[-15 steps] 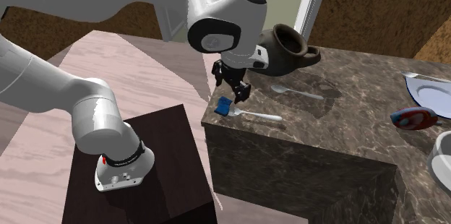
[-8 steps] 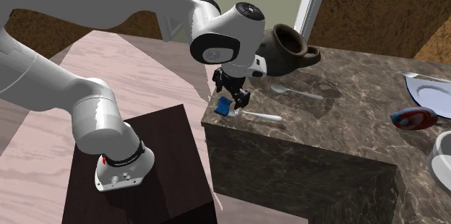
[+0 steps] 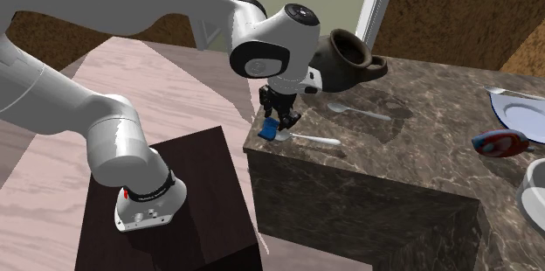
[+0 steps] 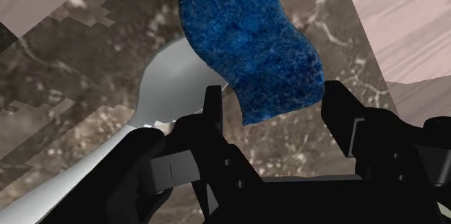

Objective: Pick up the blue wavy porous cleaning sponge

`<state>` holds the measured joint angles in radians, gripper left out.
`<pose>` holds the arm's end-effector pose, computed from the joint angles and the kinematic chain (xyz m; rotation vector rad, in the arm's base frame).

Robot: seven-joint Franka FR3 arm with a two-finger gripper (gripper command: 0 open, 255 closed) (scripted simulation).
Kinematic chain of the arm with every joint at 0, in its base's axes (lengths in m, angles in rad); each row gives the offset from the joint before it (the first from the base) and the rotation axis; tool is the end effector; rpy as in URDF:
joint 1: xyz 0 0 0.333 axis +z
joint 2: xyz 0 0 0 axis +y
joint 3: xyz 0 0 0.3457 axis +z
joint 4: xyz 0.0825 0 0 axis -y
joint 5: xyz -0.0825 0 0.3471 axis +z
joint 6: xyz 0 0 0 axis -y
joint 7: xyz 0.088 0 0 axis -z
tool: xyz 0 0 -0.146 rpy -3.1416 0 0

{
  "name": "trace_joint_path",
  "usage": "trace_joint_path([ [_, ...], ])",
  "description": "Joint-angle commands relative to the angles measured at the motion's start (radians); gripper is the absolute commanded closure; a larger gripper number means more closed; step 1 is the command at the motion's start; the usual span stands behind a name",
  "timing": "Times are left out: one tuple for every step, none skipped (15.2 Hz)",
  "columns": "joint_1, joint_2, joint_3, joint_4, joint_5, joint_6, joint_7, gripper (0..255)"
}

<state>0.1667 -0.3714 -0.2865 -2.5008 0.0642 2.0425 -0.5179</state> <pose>0.3636 -0.0394 0.4132 -2.9028 -0.5730 0.0731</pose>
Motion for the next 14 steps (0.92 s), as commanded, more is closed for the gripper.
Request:
trace_joint_path([
  [0.000, 0.000, 0.000, 0.000, 0.000, 0.000, 0.000, 255],
  [0.000, 0.001, 0.000, 0.000, 0.000, 0.000, 0.000, 255],
  [-0.001, -0.006, 0.001, 0.008, -0.002, -0.014, 0.003, 255],
  [-0.001, -0.012, 0.003, 0.017, -0.003, -0.029, 0.006, 255],
  [-0.002, -0.018, 0.004, 0.026, -0.005, -0.043, 0.009, 255],
  [-0.002, -0.023, 0.005, 0.035, -0.006, -0.058, 0.012, 255],
  [-0.002, -0.029, 0.007, 0.045, -0.007, -0.072, 0.014, 255],
  [-0.003, -0.034, 0.008, 0.054, -0.008, -0.087, 0.017, 255],
  [-0.003, -0.038, 0.009, 0.064, -0.009, -0.101, 0.020, 255],
  [-0.003, -0.043, 0.011, 0.074, -0.010, -0.115, 0.022, 255],
  [-0.003, -0.047, 0.012, 0.084, -0.010, -0.129, 0.025, 255],
  [-0.003, -0.051, 0.013, 0.095, -0.011, -0.143, 0.027, 255],
  [-0.003, -0.055, 0.014, 0.105, -0.011, -0.157, 0.029, 255],
  [-0.003, -0.058, 0.016, 0.116, -0.012, -0.171, 0.032, 255],
])
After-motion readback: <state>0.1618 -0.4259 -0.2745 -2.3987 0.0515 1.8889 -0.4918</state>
